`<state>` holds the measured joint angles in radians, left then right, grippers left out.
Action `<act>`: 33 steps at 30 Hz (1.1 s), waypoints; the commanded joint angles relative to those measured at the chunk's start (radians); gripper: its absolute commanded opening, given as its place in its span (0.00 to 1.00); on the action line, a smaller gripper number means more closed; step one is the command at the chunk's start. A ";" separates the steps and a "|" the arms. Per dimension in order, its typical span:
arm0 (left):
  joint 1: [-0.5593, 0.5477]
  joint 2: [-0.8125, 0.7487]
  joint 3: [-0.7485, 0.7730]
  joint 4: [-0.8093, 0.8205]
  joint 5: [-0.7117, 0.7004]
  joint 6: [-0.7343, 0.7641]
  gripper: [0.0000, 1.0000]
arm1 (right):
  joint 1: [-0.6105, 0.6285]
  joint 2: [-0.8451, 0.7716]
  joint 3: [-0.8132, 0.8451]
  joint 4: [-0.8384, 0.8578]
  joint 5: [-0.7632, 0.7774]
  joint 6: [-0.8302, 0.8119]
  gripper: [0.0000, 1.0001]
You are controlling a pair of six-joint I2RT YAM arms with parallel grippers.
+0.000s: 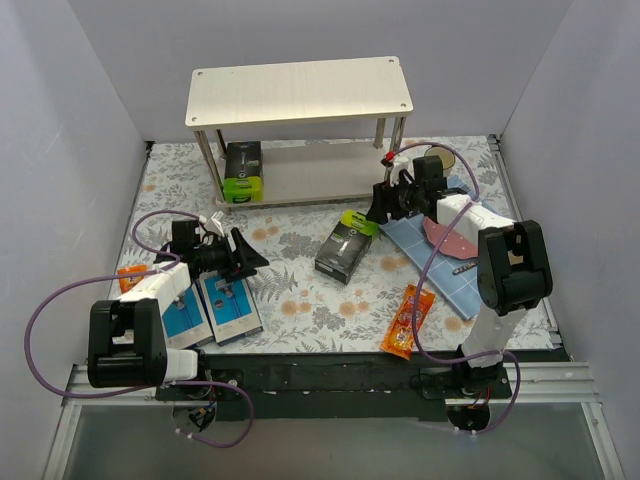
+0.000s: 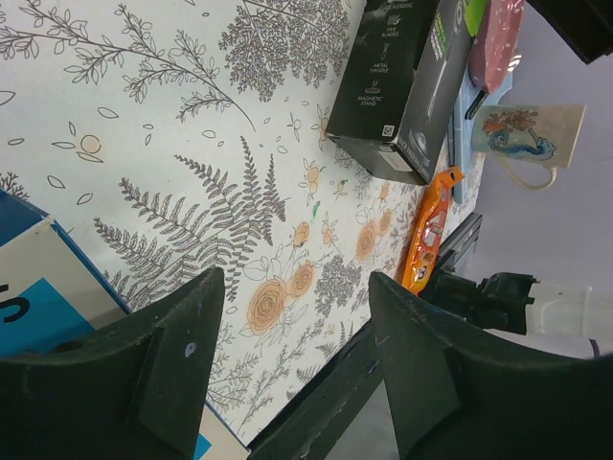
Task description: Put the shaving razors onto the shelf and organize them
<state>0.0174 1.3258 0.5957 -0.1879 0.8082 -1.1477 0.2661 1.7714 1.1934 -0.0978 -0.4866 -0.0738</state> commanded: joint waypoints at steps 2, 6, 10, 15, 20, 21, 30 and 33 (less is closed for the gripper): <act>-0.004 -0.039 0.019 -0.025 0.005 0.043 0.60 | 0.002 0.065 0.041 0.078 -0.104 -0.020 0.71; -0.004 -0.033 0.015 -0.022 0.016 0.040 0.60 | 0.018 0.085 0.029 0.084 -0.144 -0.017 0.70; -0.068 -0.017 0.010 0.010 0.068 0.014 0.54 | 0.036 0.025 -0.047 0.073 -0.167 -0.006 0.67; -0.220 0.000 0.007 0.041 0.118 0.034 0.26 | 0.064 -0.113 -0.283 0.067 -0.165 0.095 0.66; -0.332 0.045 -0.002 0.042 0.059 0.042 0.00 | 0.139 -0.291 -0.465 0.089 -0.153 0.183 0.66; -0.336 0.055 -0.002 0.042 0.037 0.034 0.00 | 0.146 -0.332 -0.500 0.087 -0.152 0.201 0.66; -0.339 0.234 0.117 0.067 -0.075 0.026 0.00 | 0.173 -0.388 -0.526 0.165 -0.119 0.243 0.67; -0.339 0.294 0.183 0.065 -0.119 0.045 0.00 | 0.205 -0.365 -0.511 0.178 -0.124 0.255 0.67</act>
<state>-0.3195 1.5764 0.6899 -0.1551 0.7574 -1.1282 0.4397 1.3956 0.6640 0.0071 -0.6006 0.1490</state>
